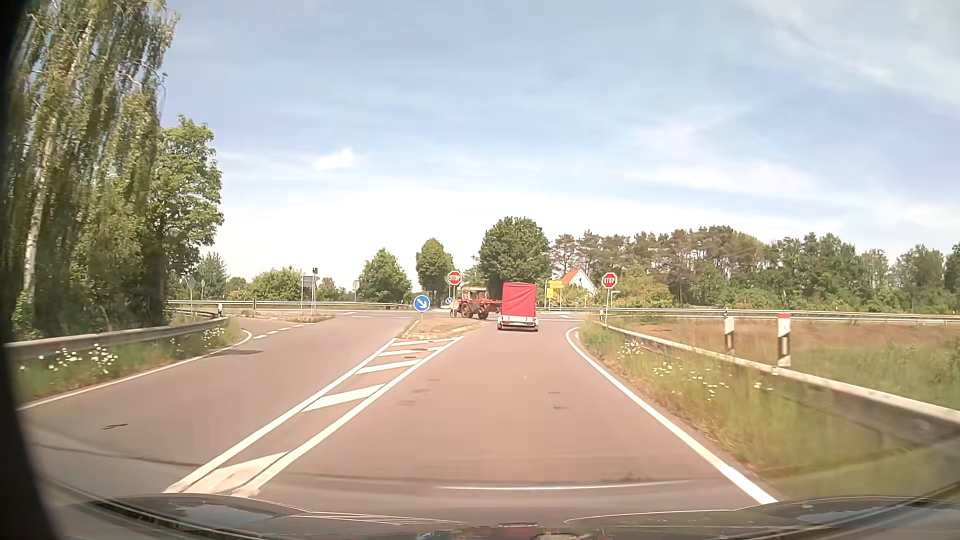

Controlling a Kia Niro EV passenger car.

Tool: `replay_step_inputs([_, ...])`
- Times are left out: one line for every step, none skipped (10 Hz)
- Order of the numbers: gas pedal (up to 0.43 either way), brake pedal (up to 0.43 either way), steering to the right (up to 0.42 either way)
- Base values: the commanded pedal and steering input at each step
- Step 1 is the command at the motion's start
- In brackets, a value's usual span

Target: Follow the waypoints while adhering to traffic rules and regulations

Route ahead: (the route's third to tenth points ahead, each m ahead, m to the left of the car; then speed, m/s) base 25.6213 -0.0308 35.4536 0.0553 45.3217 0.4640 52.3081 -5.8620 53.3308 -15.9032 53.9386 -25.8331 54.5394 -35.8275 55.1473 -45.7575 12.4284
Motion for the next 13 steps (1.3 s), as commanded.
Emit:
replay_step_inputs([0.0, 0.317, 0.01])
replay_step_inputs([0.0, 0.329, 0.013])
replay_step_inputs([0.0, 0.335, 0.015])
replay_step_inputs([0.0, 0.354, 0.015])
replay_step_inputs([0.0, 0.36, 0.015])
replay_step_inputs([0.0, 0.354, 0.015])
replay_step_inputs([0.0, 0.354, 0.016])
replay_step_inputs([0.0, 0.354, 0.016])
replay_step_inputs([0.0, 0.348, 0.016])
replay_step_inputs([0.0, 0.341, 0.018])
replay_step_inputs([0.0, 0.341, 0.019])
replay_step_inputs([0.0, 0.341, 0.02])
replay_step_inputs([0.0, 0.335, 0.021])
